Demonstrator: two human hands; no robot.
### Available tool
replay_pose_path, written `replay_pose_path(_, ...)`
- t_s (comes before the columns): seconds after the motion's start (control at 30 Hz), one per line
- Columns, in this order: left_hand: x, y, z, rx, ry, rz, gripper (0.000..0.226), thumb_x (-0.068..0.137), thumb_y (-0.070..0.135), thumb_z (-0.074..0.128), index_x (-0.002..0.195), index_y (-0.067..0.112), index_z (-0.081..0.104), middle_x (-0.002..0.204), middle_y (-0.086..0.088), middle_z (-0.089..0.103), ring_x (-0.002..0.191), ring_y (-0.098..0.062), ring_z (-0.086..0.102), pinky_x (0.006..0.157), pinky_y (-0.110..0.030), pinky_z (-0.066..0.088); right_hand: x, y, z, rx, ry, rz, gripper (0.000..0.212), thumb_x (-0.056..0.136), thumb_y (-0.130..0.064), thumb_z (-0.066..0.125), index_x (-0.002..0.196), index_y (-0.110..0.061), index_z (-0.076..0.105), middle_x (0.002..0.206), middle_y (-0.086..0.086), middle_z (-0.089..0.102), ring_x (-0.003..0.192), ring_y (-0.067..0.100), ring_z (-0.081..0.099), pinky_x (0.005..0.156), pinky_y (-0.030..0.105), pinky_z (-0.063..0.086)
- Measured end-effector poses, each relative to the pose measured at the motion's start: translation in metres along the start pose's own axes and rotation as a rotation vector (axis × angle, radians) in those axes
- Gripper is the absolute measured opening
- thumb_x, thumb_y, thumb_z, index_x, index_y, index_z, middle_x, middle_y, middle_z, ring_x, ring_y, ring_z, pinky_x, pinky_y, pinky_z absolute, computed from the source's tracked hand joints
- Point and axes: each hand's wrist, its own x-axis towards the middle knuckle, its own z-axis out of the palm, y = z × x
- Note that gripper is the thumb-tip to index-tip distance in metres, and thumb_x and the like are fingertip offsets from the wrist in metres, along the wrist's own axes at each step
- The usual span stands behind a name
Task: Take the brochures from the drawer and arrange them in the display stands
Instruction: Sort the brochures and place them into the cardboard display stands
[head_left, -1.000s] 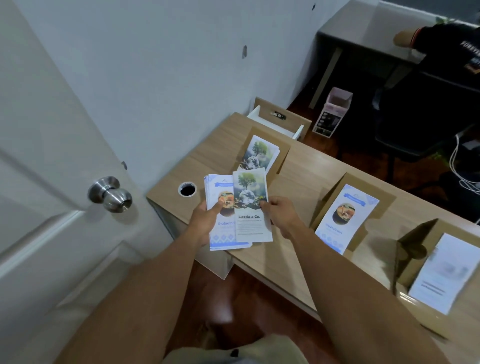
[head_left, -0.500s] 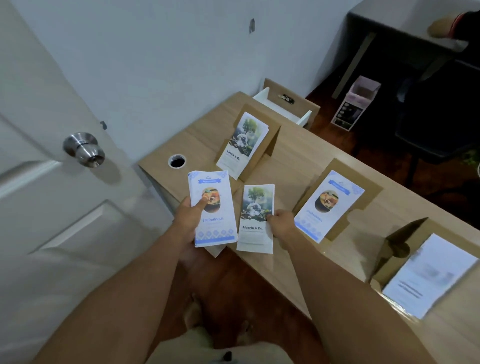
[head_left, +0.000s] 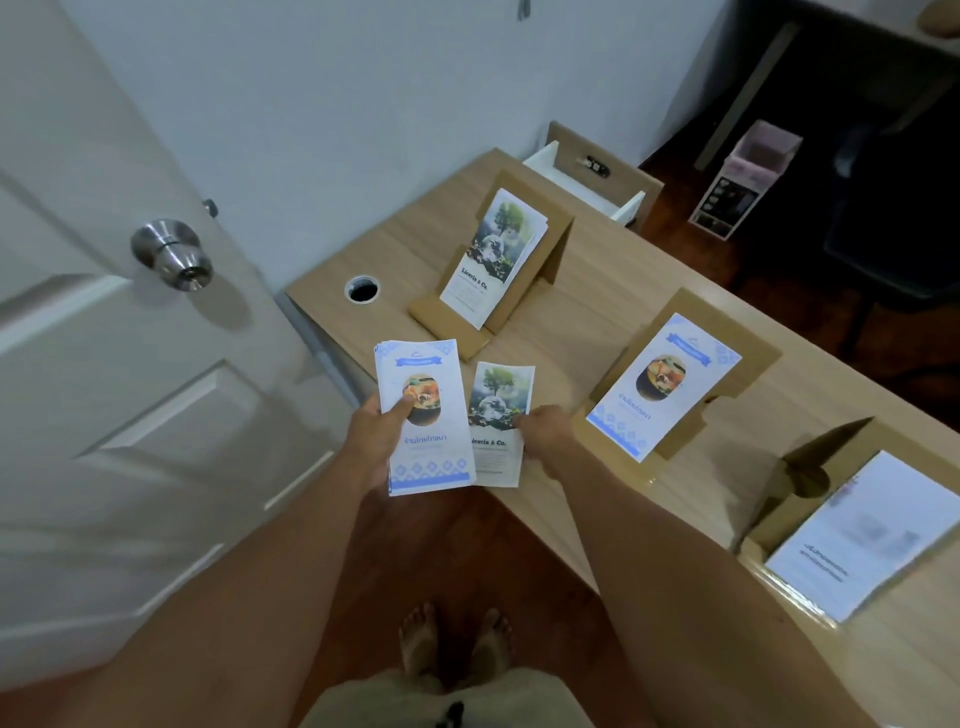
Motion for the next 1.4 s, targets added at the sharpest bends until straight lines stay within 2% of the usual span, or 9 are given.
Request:
replay_pose_path(0.13, -0.006, 0.011, 0.006, -0.019, -0.033, 0.003, 0.028, 0.096, 0.028, 0.069, 0.122, 0.016, 0.063, 0.109, -0.014, 0.076, 0.093, -0.037, 0.076, 0.083, -0.064, 0.058, -0.012, -0.009, -0.003, -0.053, 0.014, -0.016, 0.022, 0.098, -0.017, 0.058, 0.106, 0.002, 0.062, 0.106, 0.017, 0.069, 0.095, 0.033, 0.068, 0.074, 0.038, 0.054)
replay_pose_path(0.33, -0.012, 0.032, 0.009, -0.042, -0.136, 0.013, 0.024, 0.096, 0.023, 0.070, 0.118, 0.015, 0.064, 0.108, -0.014, 0.076, 0.092, -0.037, 0.074, 0.079, -0.060, 0.060, -0.033, -0.028, -0.004, -0.257, 0.119, -0.123, 0.015, 0.098, -0.014, 0.049, 0.089, -0.004, 0.054, 0.082, 0.008, 0.059, 0.083, 0.028, 0.059, 0.054, 0.030, 0.038)
replay_pose_path(0.53, -0.015, 0.045, 0.011, -0.033, -0.262, 0.024, 0.015, 0.094, 0.023, 0.072, 0.108, 0.020, 0.067, 0.103, -0.012, 0.077, 0.087, -0.033, 0.076, 0.071, -0.054, 0.062, -0.059, -0.040, 0.003, 0.381, -0.008, -0.143, 0.027, 0.100, -0.036, 0.056, 0.088, -0.012, 0.063, 0.081, 0.010, 0.066, 0.069, 0.020, 0.058, 0.066, 0.034, 0.047)
replay_pose_path(0.63, -0.017, 0.045, 0.014, -0.019, -0.311, 0.020, 0.022, 0.092, 0.022, 0.075, 0.113, 0.020, 0.067, 0.101, -0.011, 0.078, 0.087, -0.034, 0.077, 0.072, -0.056, 0.062, -0.066, -0.035, 0.002, 0.333, -0.083, -0.197, 0.035, 0.088, -0.046, 0.074, 0.087, -0.013, 0.063, 0.079, 0.010, 0.070, 0.069, 0.019, 0.058, 0.058, 0.029, 0.046)
replay_pose_path(0.8, -0.026, 0.047, 0.023, -0.012, -0.372, -0.019, 0.030, 0.090, 0.028, 0.077, 0.117, 0.020, 0.067, 0.106, -0.015, 0.078, 0.093, -0.039, 0.076, 0.081, -0.065, 0.058, -0.069, -0.024, -0.003, 0.285, -0.049, -0.250, 0.030, 0.084, -0.028, 0.083, 0.071, -0.015, 0.058, 0.084, 0.012, 0.074, 0.073, 0.021, 0.061, 0.058, 0.029, 0.047)
replay_pose_path(1.0, -0.034, 0.052, 0.039, -0.094, -0.375, -0.127, 0.028, 0.103, 0.037, 0.051, 0.122, 0.021, 0.066, 0.116, -0.016, 0.075, 0.106, -0.041, 0.071, 0.093, -0.065, 0.053, -0.071, -0.021, -0.027, 0.313, -0.078, -0.166, 0.013, 0.093, -0.018, 0.071, 0.091, -0.007, 0.063, 0.105, 0.015, 0.079, 0.098, 0.032, 0.076, 0.089, 0.048, 0.062)
replay_pose_path(1.1, -0.036, 0.048, 0.049, -0.019, -0.363, -0.046, 0.024, 0.104, 0.027, 0.054, 0.122, 0.018, 0.066, 0.111, -0.015, 0.077, 0.102, -0.040, 0.073, 0.091, -0.068, 0.052, -0.074, -0.018, -0.040, 0.367, -0.090, -0.154, 0.030, 0.089, -0.021, 0.076, 0.112, -0.002, 0.070, 0.104, 0.013, 0.080, 0.097, 0.032, 0.077, 0.089, 0.049, 0.062)
replay_pose_path(1.3, -0.057, 0.036, 0.075, 0.032, -0.349, 0.014, 0.026, 0.095, 0.027, 0.070, 0.119, 0.016, 0.068, 0.106, -0.013, 0.079, 0.096, -0.038, 0.076, 0.084, -0.066, 0.057, -0.075, -0.001, -0.069, 0.335, -0.059, -0.206, 0.026, 0.087, -0.024, 0.079, 0.108, -0.008, 0.075, 0.101, 0.009, 0.081, 0.090, 0.029, 0.079, 0.089, 0.052, 0.062)
replay_pose_path(1.4, -0.062, 0.036, 0.086, 0.014, -0.336, -0.017, 0.023, 0.099, 0.038, 0.061, 0.116, 0.023, 0.067, 0.105, -0.010, 0.079, 0.098, -0.038, 0.075, 0.087, -0.065, 0.056, -0.075, 0.003, -0.084, 0.313, -0.030, -0.191, 0.023, 0.087, -0.023, 0.077, 0.107, -0.010, 0.075, 0.097, 0.008, 0.081, 0.087, 0.027, 0.079, 0.087, 0.050, 0.063)
